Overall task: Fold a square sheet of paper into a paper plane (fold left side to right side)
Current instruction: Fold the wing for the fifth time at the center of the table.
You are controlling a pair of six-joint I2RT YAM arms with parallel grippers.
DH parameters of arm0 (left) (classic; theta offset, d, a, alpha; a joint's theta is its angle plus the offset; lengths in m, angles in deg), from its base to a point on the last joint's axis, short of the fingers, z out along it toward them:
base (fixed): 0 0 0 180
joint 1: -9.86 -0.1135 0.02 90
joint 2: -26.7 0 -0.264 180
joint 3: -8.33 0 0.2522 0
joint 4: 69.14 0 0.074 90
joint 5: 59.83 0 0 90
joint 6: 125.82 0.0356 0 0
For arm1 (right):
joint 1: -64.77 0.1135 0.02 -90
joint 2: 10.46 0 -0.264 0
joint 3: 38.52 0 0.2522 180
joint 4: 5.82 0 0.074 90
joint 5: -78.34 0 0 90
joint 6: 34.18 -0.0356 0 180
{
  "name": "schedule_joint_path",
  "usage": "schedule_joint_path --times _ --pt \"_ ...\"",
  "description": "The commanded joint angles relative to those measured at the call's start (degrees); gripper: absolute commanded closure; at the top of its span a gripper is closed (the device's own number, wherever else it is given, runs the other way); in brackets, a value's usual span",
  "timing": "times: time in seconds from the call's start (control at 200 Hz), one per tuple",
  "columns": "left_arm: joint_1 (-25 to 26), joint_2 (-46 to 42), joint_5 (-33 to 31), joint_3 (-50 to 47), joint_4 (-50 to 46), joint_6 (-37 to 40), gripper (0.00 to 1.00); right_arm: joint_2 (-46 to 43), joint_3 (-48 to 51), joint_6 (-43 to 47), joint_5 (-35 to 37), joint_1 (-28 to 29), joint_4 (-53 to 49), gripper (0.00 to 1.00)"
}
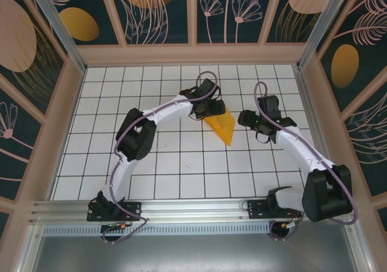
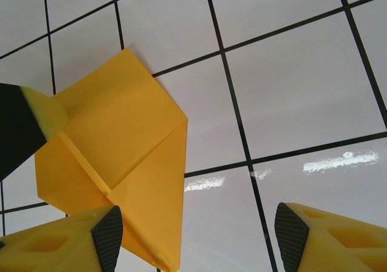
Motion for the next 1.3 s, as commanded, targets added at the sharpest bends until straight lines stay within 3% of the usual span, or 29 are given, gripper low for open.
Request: schedule_joint_path --times 0.0,0.14,0.295,0.505,0.651,0.836,0.996,1.131,1.291 --pt "0.1 2.9 -2.3 4.6 -8.2 1.7 0.2 -2.1 2.0 -1.4 -0.3 -0.6 2.8 0.29" --pt "0.1 6.0 -1.3 7.8 -10.7 1.9 0.25 -2.8 3.3 -1.6 -0.6 -0.7 3.7 0.29" --pt "0.1 5.9 -0.4 7.7 -9.0 1.3 0.37 -2.9 3.7 -1.4 -0.8 -0.6 4.3 0.29" --pt "0.1 2.4 2.3 2.8 -2.0 0.1 0.63 -2.3 4.1 -0.6 -2.3 -0.8 5.0 0.29" --pt "0.1 -0.4 2.1 -0.8 1.8 0.0 0.76 -2.7 4.7 -0.3 -6.5 -1.6 6.6 0.29" --pt "0.0 -5.7 2.4 -7.1 8.4 0.2 0.76 -2.7 5.5 0.2 -12.9 -3.1 8.8 0.29" --pt "0.0 -8.6 3.2 -9.9 11.4 1.1 0.7 -0.9 6.4 0.1 -20.9 -4.2 11.5 0.28" --pt "0.0 -9.8 4.0 -11.9 12.8 2.2 0.66 2.0 9.2 -3.4 -30.6 -5.2 18.2 0.27" --pt "-0.1 -11.5 5.4 -15.9 16.8 2.6 0.67 4.6 13.7 -9.8 -35.8 -6.8 26.4 0.26"
